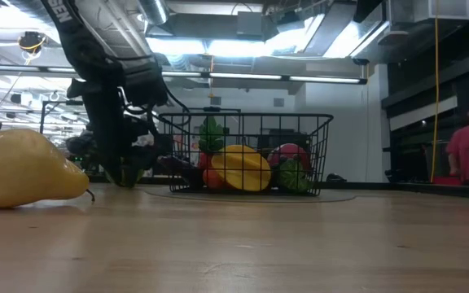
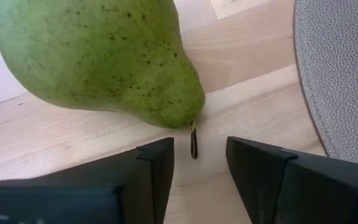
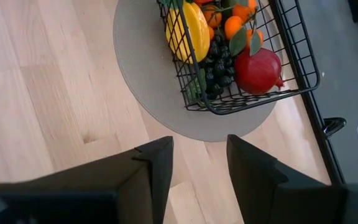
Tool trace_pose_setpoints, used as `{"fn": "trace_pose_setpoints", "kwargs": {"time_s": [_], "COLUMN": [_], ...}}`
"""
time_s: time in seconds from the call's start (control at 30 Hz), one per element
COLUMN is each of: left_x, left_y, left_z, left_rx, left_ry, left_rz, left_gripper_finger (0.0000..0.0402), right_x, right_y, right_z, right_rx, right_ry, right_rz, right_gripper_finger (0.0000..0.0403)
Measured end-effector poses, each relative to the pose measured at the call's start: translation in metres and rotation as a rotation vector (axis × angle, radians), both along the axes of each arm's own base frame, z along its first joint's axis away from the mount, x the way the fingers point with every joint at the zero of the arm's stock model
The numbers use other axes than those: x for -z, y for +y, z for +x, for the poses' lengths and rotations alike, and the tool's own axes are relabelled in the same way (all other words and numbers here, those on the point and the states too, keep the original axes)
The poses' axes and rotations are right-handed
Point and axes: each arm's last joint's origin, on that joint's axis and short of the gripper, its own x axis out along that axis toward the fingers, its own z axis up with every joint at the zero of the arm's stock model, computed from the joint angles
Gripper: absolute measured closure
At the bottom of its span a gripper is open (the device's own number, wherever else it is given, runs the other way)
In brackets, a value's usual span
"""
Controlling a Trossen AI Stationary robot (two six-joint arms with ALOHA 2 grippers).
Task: Build produce basket
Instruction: Put the green pear into the black wire basket
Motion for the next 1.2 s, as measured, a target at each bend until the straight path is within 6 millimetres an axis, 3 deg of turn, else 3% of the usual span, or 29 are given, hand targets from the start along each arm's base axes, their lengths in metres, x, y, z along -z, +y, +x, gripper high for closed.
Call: {"fn": "trace_pose_setpoints", "kwargs": {"time_s": [0.2, 0.43, 0.8, 1.2], "left_x": [0.007, 0.015, 0.008, -0.035], "left_y": [0.004, 0.004, 0.002, -0.016], "left_z": [-0.001, 0.000, 0.005, 0.026], "left_rx": [-0.020, 0.004, 0.103, 0.173], "left_ry": [0.035, 0.072, 0.107, 0.270], "left_rz": [0.000, -0.022, -0.054, -0.090], "left_gripper_finger": [0.0308, 0.0392, 0.0401, 0.0401], "right_x": [0.000, 0.000, 0.000, 0.000], "right_y": [0.000, 0.000, 0.001, 0.001], "right_z": [0.000, 0.001, 0.001, 0.001], "right_rx": [0.000, 0.001, 0.020, 0.019], "right_ry": [-0.003, -0.007, -0.024, -0.022], "right_rz": [0.002, 0.004, 0.017, 0.018], "right_gripper_finger": [0.0264, 0.0264, 0.0264, 0.0264]}}
